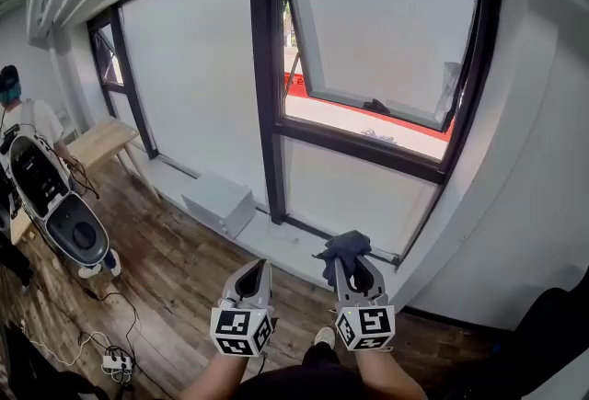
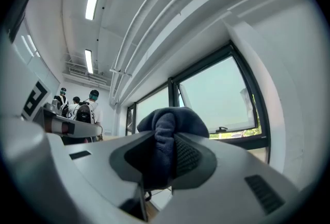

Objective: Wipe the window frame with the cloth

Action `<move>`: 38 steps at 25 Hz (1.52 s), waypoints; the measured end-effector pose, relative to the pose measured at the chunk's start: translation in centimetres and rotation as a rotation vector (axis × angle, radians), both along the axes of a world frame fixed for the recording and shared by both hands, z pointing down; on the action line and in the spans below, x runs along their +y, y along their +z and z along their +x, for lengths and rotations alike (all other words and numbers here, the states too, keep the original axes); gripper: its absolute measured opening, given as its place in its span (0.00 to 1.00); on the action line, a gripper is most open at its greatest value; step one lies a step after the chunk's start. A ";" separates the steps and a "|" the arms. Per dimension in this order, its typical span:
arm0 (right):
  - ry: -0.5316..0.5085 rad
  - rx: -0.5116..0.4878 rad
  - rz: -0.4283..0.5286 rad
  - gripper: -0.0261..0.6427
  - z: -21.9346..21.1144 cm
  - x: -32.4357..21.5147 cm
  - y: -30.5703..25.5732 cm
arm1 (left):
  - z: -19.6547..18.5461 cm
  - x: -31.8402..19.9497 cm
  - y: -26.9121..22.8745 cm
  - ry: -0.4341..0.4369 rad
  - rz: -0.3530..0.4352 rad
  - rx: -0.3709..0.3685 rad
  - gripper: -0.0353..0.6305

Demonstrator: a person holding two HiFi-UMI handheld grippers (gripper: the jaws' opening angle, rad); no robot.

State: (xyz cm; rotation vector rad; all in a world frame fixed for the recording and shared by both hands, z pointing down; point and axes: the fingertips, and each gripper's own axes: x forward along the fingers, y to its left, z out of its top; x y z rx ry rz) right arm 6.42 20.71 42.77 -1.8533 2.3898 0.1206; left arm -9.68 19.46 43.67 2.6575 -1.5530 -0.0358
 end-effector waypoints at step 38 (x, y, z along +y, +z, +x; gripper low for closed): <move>-0.149 0.012 -0.126 0.18 10.6 -35.3 1.3 | 13.1 -32.9 1.5 -0.052 -0.131 -0.009 0.06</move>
